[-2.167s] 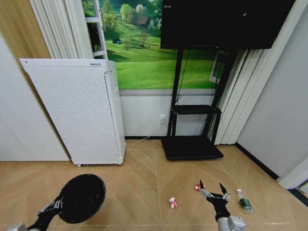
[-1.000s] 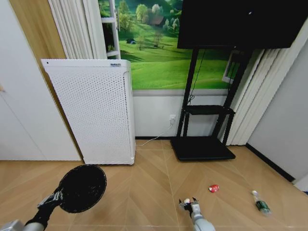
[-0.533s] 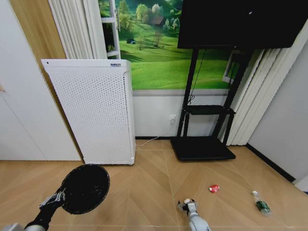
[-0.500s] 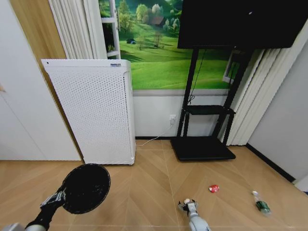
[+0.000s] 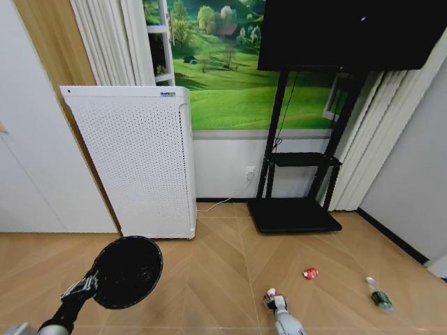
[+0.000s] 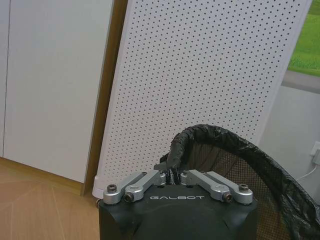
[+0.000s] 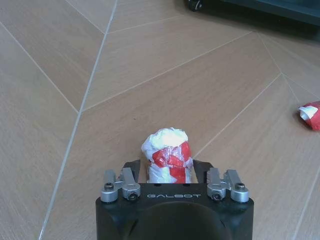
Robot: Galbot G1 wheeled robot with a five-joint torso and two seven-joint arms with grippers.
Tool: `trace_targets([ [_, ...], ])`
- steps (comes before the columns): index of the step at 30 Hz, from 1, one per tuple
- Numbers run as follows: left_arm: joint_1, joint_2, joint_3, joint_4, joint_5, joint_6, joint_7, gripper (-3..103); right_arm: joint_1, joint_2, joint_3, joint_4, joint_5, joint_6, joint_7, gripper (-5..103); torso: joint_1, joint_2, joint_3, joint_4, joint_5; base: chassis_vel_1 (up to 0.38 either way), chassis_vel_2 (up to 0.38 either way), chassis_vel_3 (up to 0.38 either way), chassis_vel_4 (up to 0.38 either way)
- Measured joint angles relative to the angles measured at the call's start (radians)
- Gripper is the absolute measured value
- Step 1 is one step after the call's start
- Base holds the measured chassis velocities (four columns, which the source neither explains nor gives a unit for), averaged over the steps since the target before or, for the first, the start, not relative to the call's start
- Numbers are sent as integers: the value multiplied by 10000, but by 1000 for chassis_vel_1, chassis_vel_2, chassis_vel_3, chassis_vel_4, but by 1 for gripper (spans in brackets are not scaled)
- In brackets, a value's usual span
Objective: Pick up the trash bin and place the garbage on the floor into it.
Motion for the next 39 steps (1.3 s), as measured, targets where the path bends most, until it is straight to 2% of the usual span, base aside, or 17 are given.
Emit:
trace_targets([
  [1, 0, 0, 0, 0, 0, 0, 0, 7, 0, 0, 0, 0, 0, 0, 0, 62, 0, 0, 0, 0, 0, 0, 0, 0, 0],
  [5, -18, -13, 1, 26, 10, -19, 2, 7, -65, -7, 13, 63, 49, -3, -17, 41, 0, 0, 0, 0, 0, 0, 0, 0, 0],
  [13, -108, 49, 88, 214, 24, -29, 3, 7, -190, -159, 57, 426, 378, -5, -68, 25, 0, -1, 0, 1, 5, 0, 0, 0, 0],
  [20, -400, 439, 406, 378, 113, 25, -157, 7, -650, -871, 348, 1800, 828, -147, -769, 25, 0, -1, 1, 2, 4, 0, 0, 0, 0],
  [22, -686, 1015, 723, 629, 120, 41, -109, 7, -1385, -1772, 732, 3636, 1987, -194, -1286, 25, 0, 0, 0, 5, 1, 0, 0, 0, 0],
  [24, -767, 1217, 865, 743, 123, 43, -104, 7, -1638, -1995, 893, 4114, 2288, -199, -1488, 25, 0, 0, 0, 2, 1, 0, 0, 0, 0],
  [27, -1390, 2307, 1752, 1321, -159, 80, -91, 7, -2783, -2623, 1679, 6153, 3029, 33, -2441, 25, 0, 0, 0, -3, 2, 0, 0, 0, 0],
  [30, -1774, 2658, 2160, 1597, -403, 99, -168, 7, -3165, -2721, 1967, 6912, 3073, 184, -2690, 25, 0, 0, 0, -5, 3, 0, 0, 0, 0],
  [33, -2715, 3103, 3139, 2449, -739, 104, -319, 7, -3871, -2836, 2387, 8494, 3154, 431, -3358, 25, 0, 0, 0, -8, 1, 0, 0, 0, 0],
  [34, -2715, 3103, 3139, 2449, -739, 104, -319, 7, -3871, -2836, 2387, 8494, 3154, 431, -3358, 25, 0, 0, 0, -8, 1, 0, 0, 0, 0],
  [36, -3225, 3114, 3620, 3056, -640, 129, -341, 7, -3899, -2923, 2172, 9041, 2891, 805, -3209, 25, 0, 0, 0, 13, -5, 0, 0, 0, 0],
  [38, -3532, 3131, 3933, 3311, -572, 149, -317, 7, -3885, -2901, 2093, 9167, 2667, 1029, -3057, 25, 1, 0, 1, 13, 1, 0, 0, 0, 0],
  [39, -4086, 3165, 4492, 3747, -504, 159, -305, 7, -3864, -2798, 2016, 9373, 2387, 1240, -2852, 25, 0, 0, 1, 9, 8, 0, 0, 0, 0],
])
